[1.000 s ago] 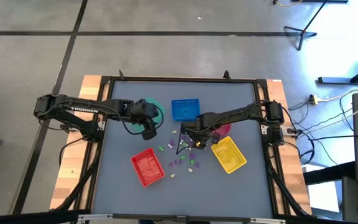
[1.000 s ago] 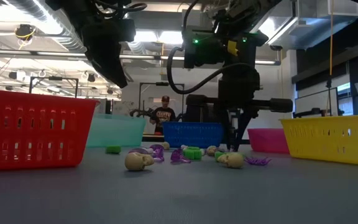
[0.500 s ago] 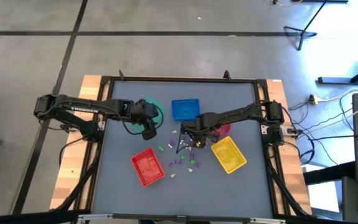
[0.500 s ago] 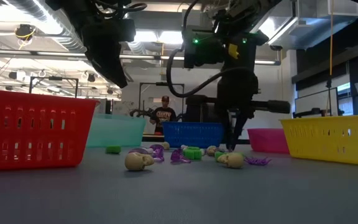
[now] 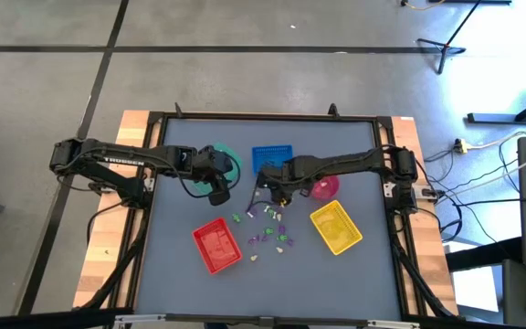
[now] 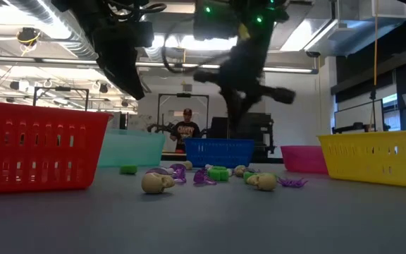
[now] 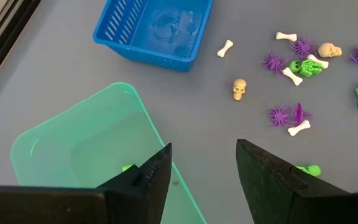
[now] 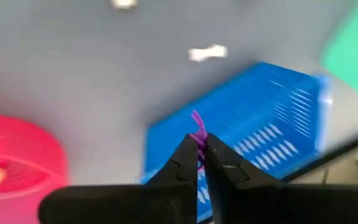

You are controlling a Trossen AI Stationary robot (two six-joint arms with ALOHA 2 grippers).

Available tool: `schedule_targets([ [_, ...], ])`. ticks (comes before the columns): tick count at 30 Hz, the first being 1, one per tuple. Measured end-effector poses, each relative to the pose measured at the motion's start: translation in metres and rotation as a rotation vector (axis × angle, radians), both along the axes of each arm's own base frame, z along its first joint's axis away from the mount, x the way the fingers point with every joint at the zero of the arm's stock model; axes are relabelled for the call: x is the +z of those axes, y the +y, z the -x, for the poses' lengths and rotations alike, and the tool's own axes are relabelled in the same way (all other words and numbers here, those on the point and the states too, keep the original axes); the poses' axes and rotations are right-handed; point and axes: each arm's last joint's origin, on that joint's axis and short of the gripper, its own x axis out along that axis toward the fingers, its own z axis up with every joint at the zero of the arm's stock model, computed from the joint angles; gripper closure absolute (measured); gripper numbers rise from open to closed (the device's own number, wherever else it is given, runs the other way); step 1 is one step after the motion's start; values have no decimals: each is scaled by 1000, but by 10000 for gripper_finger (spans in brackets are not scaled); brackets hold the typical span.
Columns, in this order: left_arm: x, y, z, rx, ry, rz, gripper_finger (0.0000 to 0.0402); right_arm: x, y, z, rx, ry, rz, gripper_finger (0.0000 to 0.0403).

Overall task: Sort Halloween decoration
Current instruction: Put the purple spider toy into the blue bin, then put the green skeleton toy into the green bin

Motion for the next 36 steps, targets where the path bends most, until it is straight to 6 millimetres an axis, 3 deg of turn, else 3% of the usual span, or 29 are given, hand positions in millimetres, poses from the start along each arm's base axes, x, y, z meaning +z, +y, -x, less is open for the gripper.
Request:
schedule_targets([
  [4,0,0,0,0,0,1,239,10,-13,-6,-81,-87,-19,393],
  [16,0,-3,-1,-53,-11,71,239,12,-62,-6,-244,-182,-45,391],
  [21,1,-8,-4,-86,-38,83,239,11,-65,-6,-311,-217,-155,354],
  [28,7,-25,-11,-180,-116,61,239,12,-66,-6,-339,-237,-164,286],
  [36,15,-40,-20,-264,-244,81,239,12,-67,-7,-346,-246,-134,268],
])
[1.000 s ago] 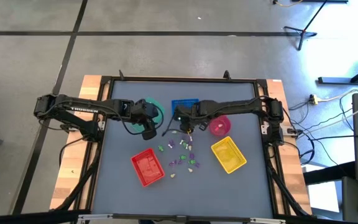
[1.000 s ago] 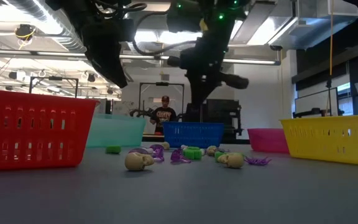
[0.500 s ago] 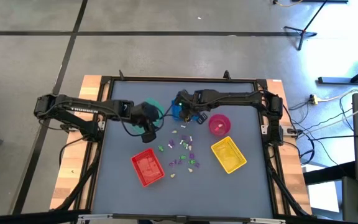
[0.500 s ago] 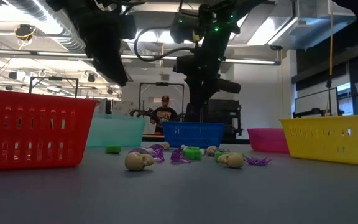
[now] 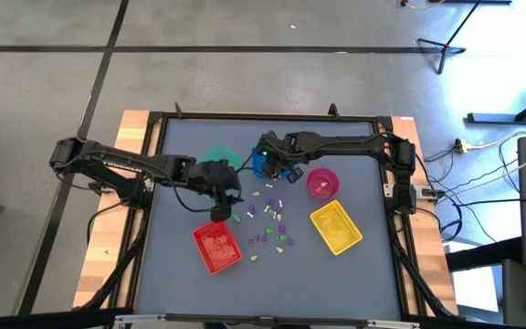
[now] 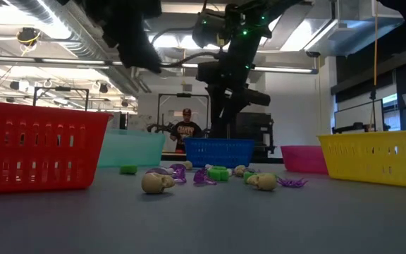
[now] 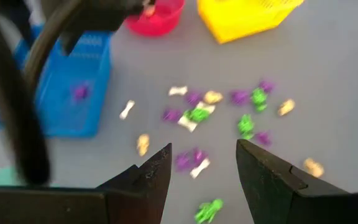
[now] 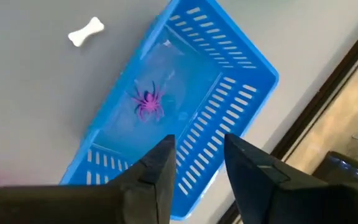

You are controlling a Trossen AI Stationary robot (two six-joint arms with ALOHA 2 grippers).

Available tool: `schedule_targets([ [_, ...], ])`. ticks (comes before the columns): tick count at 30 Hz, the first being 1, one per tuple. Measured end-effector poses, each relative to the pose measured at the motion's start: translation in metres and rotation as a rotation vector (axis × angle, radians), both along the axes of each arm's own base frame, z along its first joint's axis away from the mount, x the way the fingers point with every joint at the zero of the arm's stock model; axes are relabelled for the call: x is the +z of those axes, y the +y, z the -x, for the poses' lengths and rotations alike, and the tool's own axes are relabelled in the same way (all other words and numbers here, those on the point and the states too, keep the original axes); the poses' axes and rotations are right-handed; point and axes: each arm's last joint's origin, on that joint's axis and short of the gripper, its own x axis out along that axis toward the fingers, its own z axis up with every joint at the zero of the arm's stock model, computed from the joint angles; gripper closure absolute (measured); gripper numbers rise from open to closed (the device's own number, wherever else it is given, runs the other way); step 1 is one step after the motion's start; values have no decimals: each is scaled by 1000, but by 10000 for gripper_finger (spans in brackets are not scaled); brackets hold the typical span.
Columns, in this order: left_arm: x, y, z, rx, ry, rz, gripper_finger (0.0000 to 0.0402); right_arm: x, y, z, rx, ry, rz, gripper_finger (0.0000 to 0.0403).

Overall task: Sort Halloween decoration
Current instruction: Put the green skeleton toy into the green bin

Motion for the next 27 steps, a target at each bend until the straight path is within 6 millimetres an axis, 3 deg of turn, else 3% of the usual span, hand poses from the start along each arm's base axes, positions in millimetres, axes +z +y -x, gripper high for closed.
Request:
schedule_targets([
  [6,3,-5,-17,-116,-138,36,239,3,-3,2,-57,27,131,271],
  [12,-12,-3,-32,-172,-135,52,239,27,-2,16,-159,-21,146,271],
  [19,-44,-5,-42,-245,3,78,239,68,10,55,-283,-51,-79,271],
  [27,-85,-4,-42,-332,242,2,239,93,24,85,-368,-53,-411,271],
])
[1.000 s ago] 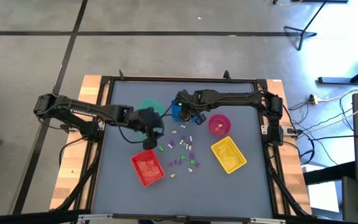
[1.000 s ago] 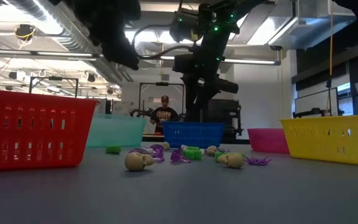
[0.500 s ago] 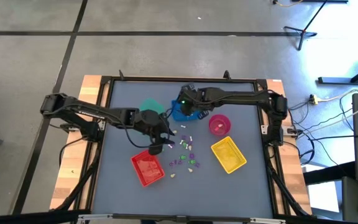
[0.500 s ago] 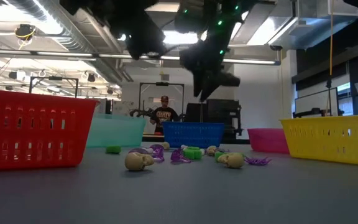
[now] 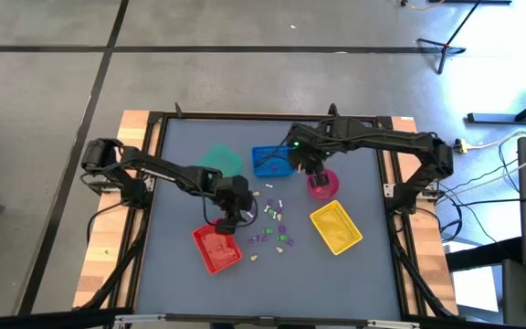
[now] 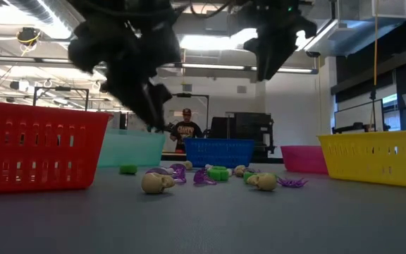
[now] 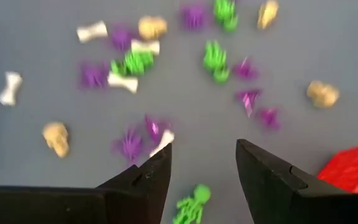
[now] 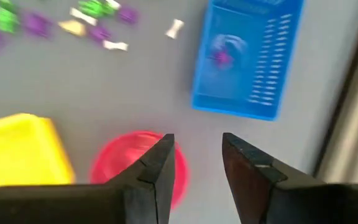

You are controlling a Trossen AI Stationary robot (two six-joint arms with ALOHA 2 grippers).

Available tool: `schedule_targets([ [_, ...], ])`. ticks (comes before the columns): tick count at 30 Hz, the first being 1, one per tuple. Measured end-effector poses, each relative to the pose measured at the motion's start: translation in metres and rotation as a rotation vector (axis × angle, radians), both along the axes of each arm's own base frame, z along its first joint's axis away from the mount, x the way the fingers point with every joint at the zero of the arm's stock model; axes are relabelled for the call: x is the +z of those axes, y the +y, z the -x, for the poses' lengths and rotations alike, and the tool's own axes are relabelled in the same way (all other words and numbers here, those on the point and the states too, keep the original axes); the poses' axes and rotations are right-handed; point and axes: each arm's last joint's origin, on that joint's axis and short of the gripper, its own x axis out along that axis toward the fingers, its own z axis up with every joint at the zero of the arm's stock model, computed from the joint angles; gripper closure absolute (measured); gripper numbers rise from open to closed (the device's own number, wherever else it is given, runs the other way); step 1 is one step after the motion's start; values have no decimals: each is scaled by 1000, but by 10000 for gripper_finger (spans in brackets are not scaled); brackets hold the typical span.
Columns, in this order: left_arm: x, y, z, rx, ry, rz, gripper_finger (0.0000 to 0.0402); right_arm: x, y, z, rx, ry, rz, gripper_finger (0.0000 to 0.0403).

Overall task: Sort Halloween decoration
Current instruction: Put the green skeleton toy into the green bin

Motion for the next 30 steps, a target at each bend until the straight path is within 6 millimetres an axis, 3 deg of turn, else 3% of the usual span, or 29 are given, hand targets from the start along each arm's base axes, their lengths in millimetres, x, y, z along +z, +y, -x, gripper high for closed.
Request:
schedule_targets([
  [7,-21,0,2,3,131,0,239,1,3,2,0,-8,-88,271],
  [20,-25,-6,12,48,250,33,239,1,3,1,3,-9,-88,271],
  [30,-25,-10,11,86,247,23,239,1,3,0,4,-16,-86,271],
])
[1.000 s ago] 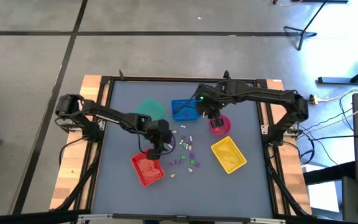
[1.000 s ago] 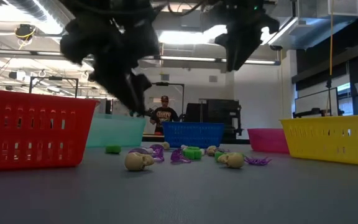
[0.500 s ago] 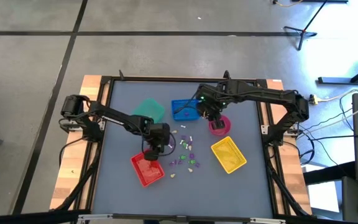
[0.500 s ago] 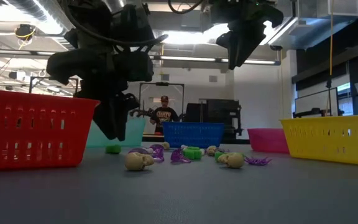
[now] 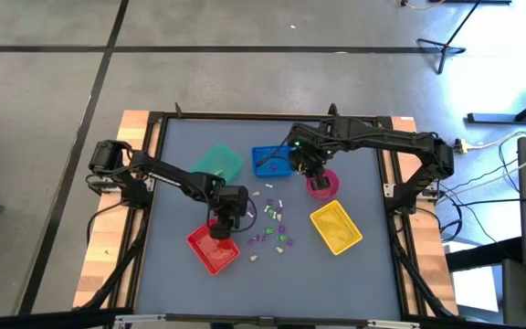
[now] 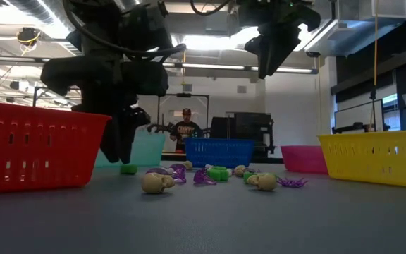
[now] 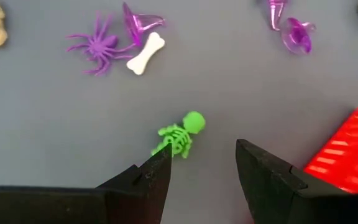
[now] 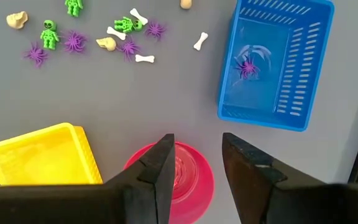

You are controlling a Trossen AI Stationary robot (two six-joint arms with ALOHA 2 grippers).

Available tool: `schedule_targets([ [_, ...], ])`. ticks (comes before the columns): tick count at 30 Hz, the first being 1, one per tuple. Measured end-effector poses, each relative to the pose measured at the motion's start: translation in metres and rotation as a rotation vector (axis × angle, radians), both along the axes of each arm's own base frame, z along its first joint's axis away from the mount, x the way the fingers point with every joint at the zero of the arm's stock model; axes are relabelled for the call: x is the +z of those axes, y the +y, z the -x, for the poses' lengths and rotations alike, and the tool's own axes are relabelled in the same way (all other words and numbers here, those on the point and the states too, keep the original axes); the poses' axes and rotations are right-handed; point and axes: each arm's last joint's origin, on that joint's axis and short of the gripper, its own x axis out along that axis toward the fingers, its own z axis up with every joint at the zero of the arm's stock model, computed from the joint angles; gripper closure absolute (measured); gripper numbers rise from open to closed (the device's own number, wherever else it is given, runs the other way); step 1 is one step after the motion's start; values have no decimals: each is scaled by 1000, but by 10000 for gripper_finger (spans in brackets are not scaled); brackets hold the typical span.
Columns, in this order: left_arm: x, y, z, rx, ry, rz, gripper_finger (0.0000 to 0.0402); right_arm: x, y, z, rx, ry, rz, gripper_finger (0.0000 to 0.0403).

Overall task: Sort Halloween decoration
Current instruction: Put the green skeleton toy into the green bin

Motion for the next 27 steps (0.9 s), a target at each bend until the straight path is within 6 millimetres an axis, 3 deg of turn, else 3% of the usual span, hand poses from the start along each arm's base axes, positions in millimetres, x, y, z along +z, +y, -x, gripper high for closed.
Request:
schedule_targets([
  [17,1,2,-4,-18,-56,-81,239,0,0,-1,1,-14,3,271],
  [27,-14,2,-6,-24,-3,-84,239,0,0,-1,1,-13,2,271],
])
